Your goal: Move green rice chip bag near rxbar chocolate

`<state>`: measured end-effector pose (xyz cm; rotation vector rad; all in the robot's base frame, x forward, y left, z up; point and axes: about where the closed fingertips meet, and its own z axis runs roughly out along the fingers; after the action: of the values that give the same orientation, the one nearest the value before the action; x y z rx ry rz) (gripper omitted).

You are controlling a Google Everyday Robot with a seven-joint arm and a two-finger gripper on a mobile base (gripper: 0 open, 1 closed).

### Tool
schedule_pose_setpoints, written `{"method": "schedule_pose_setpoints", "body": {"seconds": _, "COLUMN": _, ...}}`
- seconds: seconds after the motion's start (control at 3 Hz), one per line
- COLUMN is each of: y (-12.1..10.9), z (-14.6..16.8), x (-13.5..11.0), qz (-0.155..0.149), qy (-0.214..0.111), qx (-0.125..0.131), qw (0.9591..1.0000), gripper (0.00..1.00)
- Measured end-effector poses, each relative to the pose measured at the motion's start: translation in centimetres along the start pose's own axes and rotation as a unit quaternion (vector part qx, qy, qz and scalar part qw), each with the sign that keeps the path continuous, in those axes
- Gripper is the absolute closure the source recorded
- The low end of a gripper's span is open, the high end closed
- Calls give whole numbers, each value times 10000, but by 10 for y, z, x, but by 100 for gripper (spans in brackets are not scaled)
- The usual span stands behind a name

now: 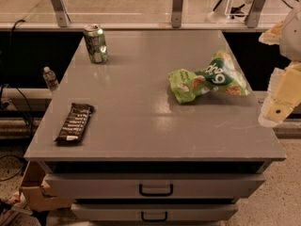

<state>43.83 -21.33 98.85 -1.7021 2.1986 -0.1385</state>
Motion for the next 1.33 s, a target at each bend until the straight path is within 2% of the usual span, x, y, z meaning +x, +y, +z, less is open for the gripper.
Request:
{"method": "schedule_pose_setpoints", "body": {"seconds": 0.33, "y": 0, "z": 0, "x": 0, "qz": -2, "qy": -1, "qx": 8, "qw": 10000, "gripper": 0}}
{"method": "schedule_pose_setpoints", "body": {"seconds": 0.67, "y": -17, "z": 11, "x": -10, "qz": -398, "qy": 285, "qx": 213, "qw": 9986, "gripper": 0}}
{"method": "schedule_pose_setpoints", "body": {"seconds": 1.0, "y": -50, "z": 45, "x": -27, "qz": -1120, "qy": 739, "qx": 421, "qw": 9901, "gripper": 0}}
{"method": "schedule_pose_setpoints", "body": {"seconds": 1.33, "y": -74, "z": 80, "x": -45, "qz": -1794, "qy": 1097, "qx": 466, "qw": 9765, "gripper": 0}}
